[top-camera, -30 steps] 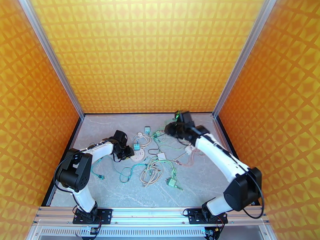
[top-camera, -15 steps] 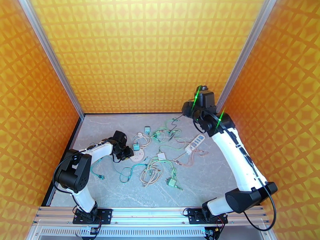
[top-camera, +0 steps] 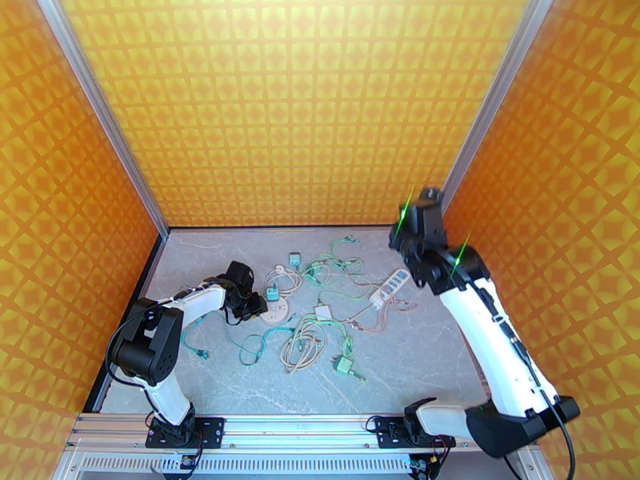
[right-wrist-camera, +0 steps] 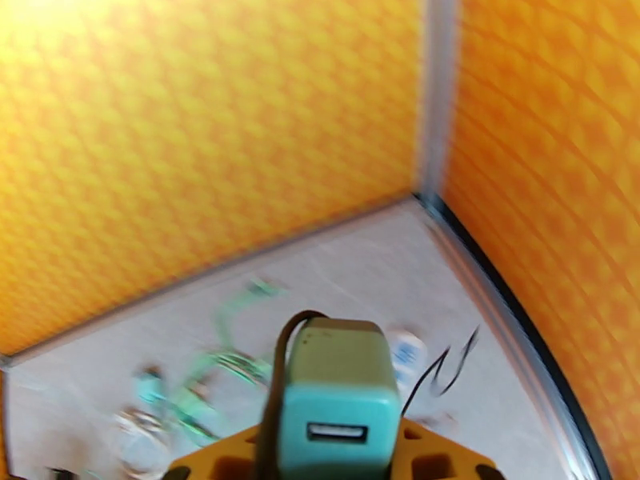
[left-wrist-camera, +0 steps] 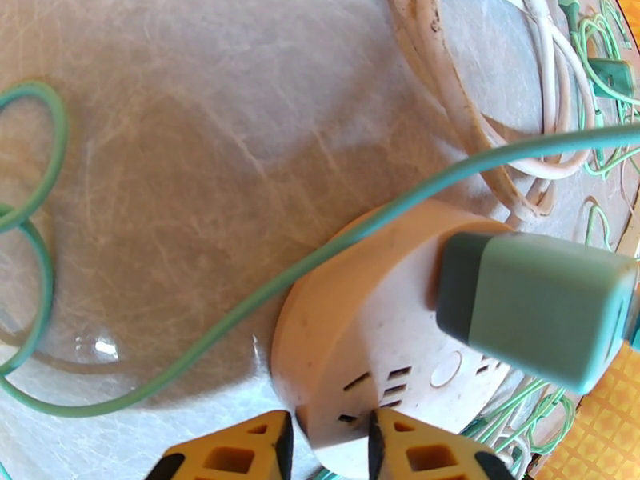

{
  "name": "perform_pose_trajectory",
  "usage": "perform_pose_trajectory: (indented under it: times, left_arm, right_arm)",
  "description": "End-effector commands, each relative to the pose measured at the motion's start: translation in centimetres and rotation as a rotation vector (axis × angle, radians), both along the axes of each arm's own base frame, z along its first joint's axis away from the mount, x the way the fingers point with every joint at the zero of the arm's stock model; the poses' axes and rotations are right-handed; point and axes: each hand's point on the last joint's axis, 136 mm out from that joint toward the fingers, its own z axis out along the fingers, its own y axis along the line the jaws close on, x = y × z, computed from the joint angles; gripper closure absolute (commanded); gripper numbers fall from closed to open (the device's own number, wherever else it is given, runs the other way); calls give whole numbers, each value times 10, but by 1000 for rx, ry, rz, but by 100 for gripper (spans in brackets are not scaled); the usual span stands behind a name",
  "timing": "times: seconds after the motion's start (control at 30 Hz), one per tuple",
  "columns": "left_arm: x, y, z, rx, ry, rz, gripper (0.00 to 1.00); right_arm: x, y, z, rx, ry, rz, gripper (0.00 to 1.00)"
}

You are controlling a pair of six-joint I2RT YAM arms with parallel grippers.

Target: Pull the plug off the socket

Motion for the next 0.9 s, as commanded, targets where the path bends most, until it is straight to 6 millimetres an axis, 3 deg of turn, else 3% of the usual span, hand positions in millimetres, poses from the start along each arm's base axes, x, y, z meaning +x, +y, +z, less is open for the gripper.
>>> perform_pose_trajectory:
  times: [0.0,0.2,0.43,0.63,0.73,0.87]
  left_arm:
    - [-27,25,-29,126,134,-2,70]
    - [-27,24,-31,119,138,-7,70]
    - [-32,25,-31,121,143,-14,70]
    - [-36,24,-27,111,138,-32,68]
    - [-36,24,-20,107,123,-42,66]
    - [-33,23,-8,103,98,-55,64]
  right_arm:
    - [-33,-33,-9,-49,12,-154,76]
    - [-64,-41,-53,-27,89,-186,75]
    - [-89,-32,-154,117,235,-220,74]
    - [-97,-2,-239,349,310,-207,74]
    - [-106,2,-269,405,338,-241,74]
    - [-112,3,-288,419,360,-240,68]
